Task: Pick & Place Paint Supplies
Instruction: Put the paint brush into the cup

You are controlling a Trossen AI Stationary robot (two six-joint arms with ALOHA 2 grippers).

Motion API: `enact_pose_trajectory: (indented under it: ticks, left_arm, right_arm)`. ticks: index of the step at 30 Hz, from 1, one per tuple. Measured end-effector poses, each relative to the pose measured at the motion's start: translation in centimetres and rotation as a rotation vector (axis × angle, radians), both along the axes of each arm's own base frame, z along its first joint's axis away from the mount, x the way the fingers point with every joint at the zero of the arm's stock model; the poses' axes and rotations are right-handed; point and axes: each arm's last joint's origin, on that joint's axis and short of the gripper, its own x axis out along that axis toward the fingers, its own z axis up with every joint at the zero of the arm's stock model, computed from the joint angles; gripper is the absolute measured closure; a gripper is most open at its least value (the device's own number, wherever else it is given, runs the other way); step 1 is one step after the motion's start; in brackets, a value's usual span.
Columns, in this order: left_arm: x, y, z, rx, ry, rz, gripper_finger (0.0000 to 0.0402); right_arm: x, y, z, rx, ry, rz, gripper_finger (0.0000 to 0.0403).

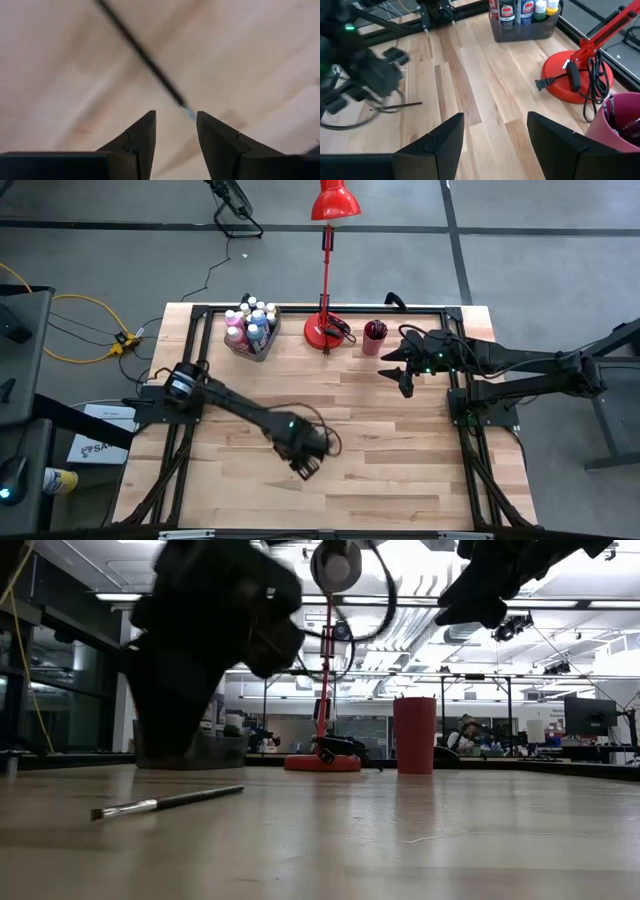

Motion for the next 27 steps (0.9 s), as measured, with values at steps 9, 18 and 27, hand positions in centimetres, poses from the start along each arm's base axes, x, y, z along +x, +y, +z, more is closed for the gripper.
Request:
enact_pose_trajectory:
  ticks: [9,18,27]
  left_arm:
    - [-0.5,-4.4,0.3,-0.051,-0.055,0.291,0.0263]
    - [0.0,-5.8,-0.5,-0.072,-0.107,0.405,0.0263]
    - [0.0,-5.6,-0.6,-0.033,-0.121,0.395,0.0263]
  right_arm:
    - [0.0,0.0,0.0,0.001,0.004,0.0,0.019]
    - [0.0,0.0,-0.1,0.002,0.011,0.0,0.019]
    - [-0.2,0.1,-0.4,0.021,0.045,0.02,0.019]
